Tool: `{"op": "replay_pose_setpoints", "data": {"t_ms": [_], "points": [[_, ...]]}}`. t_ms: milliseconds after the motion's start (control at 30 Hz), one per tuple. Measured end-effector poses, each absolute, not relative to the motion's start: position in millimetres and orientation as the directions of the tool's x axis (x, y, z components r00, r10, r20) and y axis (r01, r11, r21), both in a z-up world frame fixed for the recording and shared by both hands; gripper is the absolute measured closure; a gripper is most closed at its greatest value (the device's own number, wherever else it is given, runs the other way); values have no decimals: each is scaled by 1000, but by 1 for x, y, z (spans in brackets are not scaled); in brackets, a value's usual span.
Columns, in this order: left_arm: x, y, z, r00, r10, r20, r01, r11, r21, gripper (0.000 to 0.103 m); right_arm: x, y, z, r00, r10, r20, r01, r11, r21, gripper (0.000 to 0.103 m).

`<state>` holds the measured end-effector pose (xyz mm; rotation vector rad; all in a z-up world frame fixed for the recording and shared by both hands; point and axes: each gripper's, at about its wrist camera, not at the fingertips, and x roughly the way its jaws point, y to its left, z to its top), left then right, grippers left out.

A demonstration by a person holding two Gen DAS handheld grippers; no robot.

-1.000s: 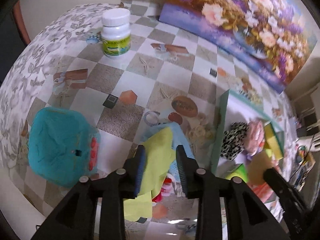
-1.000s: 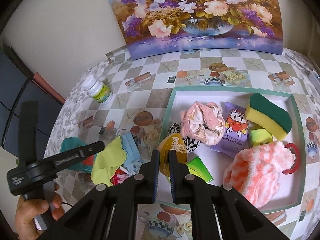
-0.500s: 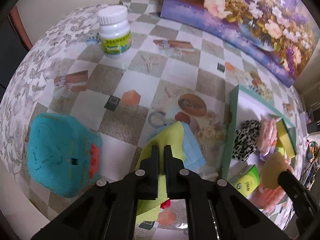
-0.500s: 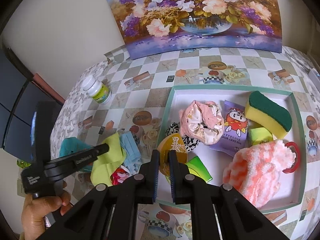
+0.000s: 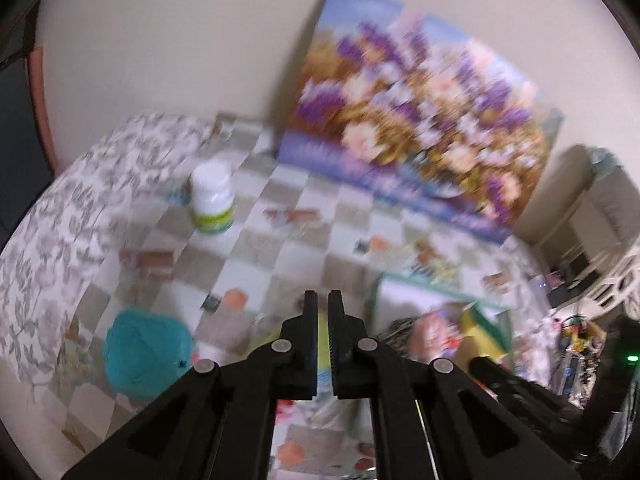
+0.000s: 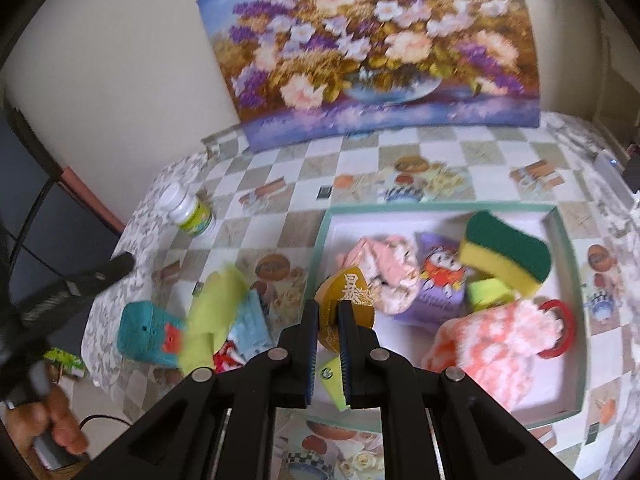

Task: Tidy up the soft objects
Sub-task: 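Carry the cloth and yellow packet over the tray and open both tools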

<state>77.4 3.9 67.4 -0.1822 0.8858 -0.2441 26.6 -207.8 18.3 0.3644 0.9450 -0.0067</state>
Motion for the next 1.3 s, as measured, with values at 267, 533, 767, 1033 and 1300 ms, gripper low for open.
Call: {"op": "replay_pose_setpoints", "data": {"t_ms": [267,533,767,1033,1300], "points": [[83,-27,57,559,-287,-778,212,957,-200,99,24,-223,18,595,114,-796,209,934,290,92],[117,-24,-21,371,-163,-914,125,984,-125,65,28,-219,4,550,129,-825,201,938,281,92],[125,-39,-62,277,-82,-957,157,987,-39,65,28,-218,1,538,133,-832,203,938,281,93],[130,-31,-70,262,-45,-964,127,992,-11,98,30,-217,-1,532,140,-835,196,939,282,93],[124,-16,-31,377,-79,-923,100,994,-44,100,28,-217,0,537,142,-832,195,938,286,93]]}}
